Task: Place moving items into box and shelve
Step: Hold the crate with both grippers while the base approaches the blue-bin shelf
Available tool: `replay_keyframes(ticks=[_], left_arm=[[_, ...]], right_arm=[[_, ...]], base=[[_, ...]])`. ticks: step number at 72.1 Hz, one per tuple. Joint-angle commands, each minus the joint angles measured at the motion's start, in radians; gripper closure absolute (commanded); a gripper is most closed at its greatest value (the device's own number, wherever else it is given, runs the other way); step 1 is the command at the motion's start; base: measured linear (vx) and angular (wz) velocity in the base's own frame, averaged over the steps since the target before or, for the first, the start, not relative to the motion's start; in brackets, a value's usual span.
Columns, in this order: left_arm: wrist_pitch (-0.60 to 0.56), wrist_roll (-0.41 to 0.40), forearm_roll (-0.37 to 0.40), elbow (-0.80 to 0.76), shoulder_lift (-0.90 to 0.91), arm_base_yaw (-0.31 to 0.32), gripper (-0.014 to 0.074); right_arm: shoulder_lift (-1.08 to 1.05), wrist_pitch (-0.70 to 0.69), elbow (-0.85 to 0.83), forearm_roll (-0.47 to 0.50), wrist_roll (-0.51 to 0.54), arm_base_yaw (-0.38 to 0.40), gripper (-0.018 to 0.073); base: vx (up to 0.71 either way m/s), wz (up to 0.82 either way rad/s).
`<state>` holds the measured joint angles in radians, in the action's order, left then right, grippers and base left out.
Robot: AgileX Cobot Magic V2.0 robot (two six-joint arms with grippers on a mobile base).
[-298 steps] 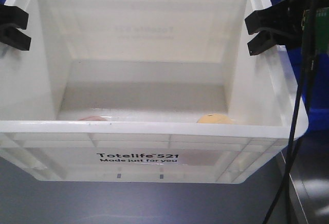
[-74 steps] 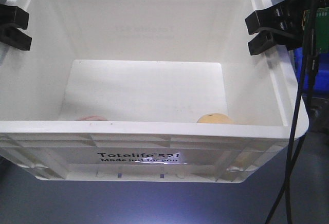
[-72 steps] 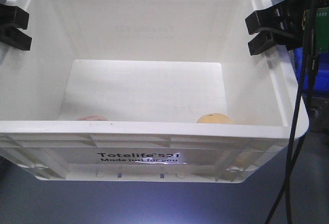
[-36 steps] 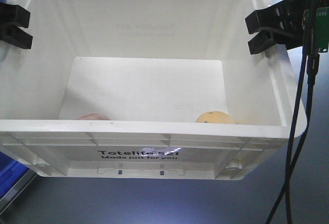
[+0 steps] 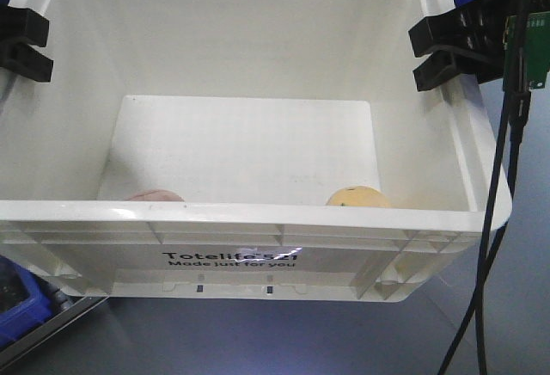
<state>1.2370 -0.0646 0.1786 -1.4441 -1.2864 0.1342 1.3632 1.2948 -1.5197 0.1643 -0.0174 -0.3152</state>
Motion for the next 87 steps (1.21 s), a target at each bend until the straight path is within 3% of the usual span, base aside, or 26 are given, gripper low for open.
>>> replay_keyframes(ticks=[1,87], left_arm=[[-0.099,0.001,0.019,-0.05,0.039,0.001,0.0613],[-0.099,0.001,0.019,-0.05,0.039,0.001,0.0613]], right_arm=[[-0.044,-0.016,-0.041,0.028,0.032,0.001,0.0571],[-0.044,-0.016,-0.041,0.028,0.032,0.001,0.0571]], base=[[-0.01,0.56],[-0.01,0.46]])
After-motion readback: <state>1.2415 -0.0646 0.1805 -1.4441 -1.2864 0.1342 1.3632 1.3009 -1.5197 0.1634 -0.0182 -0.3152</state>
